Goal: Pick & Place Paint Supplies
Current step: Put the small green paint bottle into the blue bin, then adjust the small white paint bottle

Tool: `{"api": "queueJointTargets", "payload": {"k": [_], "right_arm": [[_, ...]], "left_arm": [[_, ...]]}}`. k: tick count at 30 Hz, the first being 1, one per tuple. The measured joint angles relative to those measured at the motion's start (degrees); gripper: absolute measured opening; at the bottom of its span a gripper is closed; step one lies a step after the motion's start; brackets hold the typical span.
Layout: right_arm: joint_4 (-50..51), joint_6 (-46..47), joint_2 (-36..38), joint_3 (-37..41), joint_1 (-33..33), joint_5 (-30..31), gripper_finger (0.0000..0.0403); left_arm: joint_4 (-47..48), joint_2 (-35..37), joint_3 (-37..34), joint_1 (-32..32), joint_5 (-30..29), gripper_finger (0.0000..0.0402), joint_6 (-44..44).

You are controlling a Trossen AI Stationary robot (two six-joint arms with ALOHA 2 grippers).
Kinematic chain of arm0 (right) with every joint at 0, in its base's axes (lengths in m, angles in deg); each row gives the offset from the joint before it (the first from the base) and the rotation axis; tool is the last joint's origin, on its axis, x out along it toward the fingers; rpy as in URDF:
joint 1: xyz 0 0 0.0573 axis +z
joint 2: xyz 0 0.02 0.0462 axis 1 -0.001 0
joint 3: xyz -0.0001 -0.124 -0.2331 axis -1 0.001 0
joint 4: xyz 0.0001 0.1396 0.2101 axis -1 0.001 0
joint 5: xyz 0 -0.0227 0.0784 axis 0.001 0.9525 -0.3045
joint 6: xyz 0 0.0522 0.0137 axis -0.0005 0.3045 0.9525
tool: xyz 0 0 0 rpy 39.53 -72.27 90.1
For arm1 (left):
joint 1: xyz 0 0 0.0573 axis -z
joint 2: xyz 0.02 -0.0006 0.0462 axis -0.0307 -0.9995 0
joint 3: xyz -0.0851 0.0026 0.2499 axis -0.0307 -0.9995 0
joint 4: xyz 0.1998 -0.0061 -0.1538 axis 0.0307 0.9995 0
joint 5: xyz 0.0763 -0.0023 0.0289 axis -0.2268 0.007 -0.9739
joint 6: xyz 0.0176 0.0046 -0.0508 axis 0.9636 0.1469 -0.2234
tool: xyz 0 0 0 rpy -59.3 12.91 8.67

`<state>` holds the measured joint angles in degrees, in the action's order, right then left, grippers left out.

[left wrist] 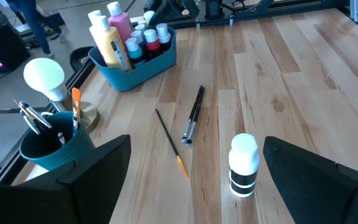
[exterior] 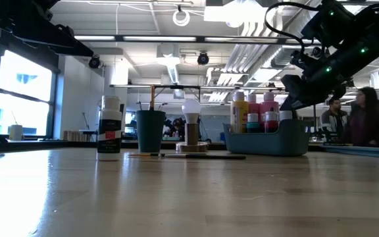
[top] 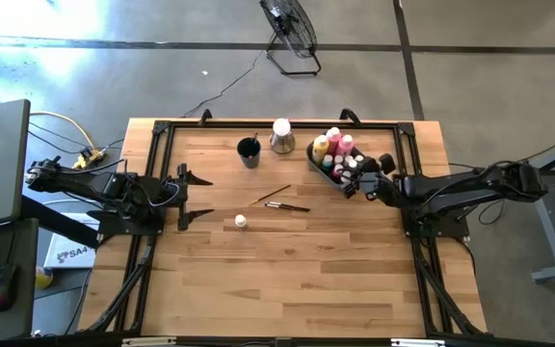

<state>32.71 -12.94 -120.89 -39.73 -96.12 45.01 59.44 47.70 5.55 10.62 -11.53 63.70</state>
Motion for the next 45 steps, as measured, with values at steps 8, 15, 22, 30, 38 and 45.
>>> {"api": "queueJointTargets", "payload": {"k": [8, 15, 22, 30, 38, 45], "right_arm": [[-0.35, -3.82, 0.06, -0.11, 0.02, -3.21, 0.0139], [-0.28, -4.35, 0.41, -0.17, 0.04, -3.66, 0.0171], [0.66, -5.36, 2.65, 0.02, 0.07, -4.50, 0.0185], [0.45, -11.85, 9.92, 0.09, 1.31, -3.31, 0.0175], [-0.80, -17.25, 19.76, 0.07, 3.50, -3.28, 0.0173], [-4.06, -18.02, 24.51, 0.02, 6.52, -15.61, 0.0172]], "left_arm": [[0.00, -0.02, 0.00, 0.02, 0.01, 0.0361, 0.00], [-0.02, 0.00, 0.00, 0.01, 0.00, 0.0361, 0.00], [-0.01, -0.01, 0.00, 0.01, 0.00, 0.0361, -0.02], [-0.02, -0.02, 0.00, 0.01, 0.02, 0.0361, -0.02], [-0.02, -0.01, 0.00, 0.00, 0.00, 0.0361, -0.02], [-0.02, -0.02, 0.00, 0.01, 0.02, 0.0361, -0.02]]}}
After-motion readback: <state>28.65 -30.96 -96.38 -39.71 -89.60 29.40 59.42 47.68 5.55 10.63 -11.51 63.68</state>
